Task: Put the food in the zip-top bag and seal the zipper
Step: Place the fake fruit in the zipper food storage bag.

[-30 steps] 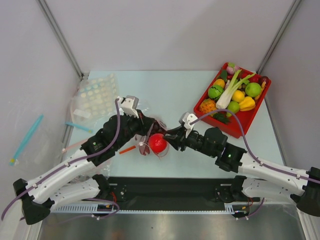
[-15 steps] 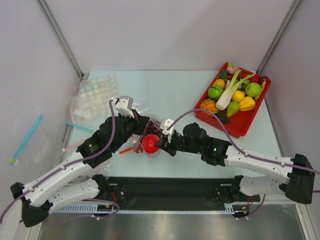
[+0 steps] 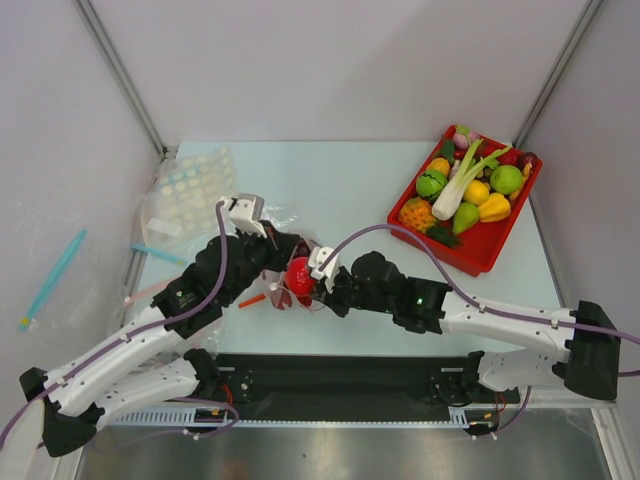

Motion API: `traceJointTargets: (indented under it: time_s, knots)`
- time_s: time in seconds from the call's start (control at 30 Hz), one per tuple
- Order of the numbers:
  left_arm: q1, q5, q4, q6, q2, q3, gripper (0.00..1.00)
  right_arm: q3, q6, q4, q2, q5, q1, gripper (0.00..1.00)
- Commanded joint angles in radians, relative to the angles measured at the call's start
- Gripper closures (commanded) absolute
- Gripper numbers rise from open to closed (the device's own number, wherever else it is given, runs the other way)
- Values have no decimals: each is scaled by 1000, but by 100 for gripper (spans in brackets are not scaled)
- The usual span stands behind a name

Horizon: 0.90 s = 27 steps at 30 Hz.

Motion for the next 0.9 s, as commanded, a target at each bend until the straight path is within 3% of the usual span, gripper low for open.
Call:
traceJointTargets:
  time_s: [0.0, 0.87]
  knots:
    - [4, 89, 140, -8, -13, 15, 100, 45, 1, 29, 23, 104, 6, 100]
    - [-7, 216, 177, -22, 11, 17, 100, -50, 82, 223, -44, 436, 7, 100]
